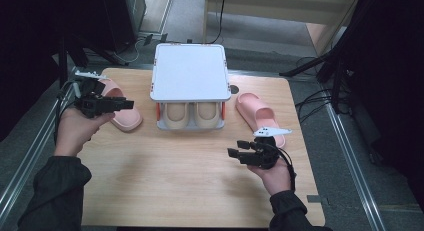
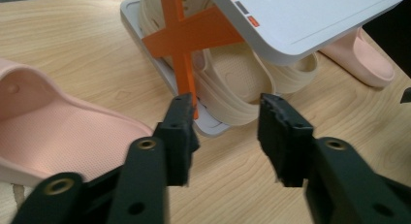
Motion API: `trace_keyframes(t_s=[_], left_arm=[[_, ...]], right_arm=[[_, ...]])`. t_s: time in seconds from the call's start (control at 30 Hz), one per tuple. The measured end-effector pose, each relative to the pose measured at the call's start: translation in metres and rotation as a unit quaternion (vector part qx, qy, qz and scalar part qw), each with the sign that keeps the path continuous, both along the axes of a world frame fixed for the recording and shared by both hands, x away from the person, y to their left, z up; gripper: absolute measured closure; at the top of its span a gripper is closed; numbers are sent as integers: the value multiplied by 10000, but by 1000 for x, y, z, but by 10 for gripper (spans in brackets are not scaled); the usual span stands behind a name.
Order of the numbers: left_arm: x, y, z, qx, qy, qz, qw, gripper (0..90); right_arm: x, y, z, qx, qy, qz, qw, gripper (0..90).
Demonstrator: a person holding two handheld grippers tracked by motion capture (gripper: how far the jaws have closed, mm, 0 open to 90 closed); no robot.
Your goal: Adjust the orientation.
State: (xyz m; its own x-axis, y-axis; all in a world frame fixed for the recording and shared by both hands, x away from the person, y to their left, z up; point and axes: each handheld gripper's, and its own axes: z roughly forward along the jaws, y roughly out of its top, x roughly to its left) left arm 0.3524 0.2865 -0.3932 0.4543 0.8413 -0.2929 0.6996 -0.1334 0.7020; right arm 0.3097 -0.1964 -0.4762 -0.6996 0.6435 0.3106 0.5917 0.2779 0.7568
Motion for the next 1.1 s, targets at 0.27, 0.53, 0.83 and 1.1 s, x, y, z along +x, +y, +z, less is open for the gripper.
trace_keyframes(t_s=[0.27,0.53,0.83,1.1], left_arm=[[7,20,-33,176,208,310,9991,807],[21,45,-63,335,383,650,9966,894],[41,63,-84,465,471,1021,9926,886],[57,63,-101,602,532,1191,9896,892]], right_arm=[[5,15,-2,-91,49,232,9997,445],[2,21,-4,-220,58,344,9991,449],[3,20,-9,-244,118,272,9993,442],[-4,13,-9,-271,96,148,9995,442]])
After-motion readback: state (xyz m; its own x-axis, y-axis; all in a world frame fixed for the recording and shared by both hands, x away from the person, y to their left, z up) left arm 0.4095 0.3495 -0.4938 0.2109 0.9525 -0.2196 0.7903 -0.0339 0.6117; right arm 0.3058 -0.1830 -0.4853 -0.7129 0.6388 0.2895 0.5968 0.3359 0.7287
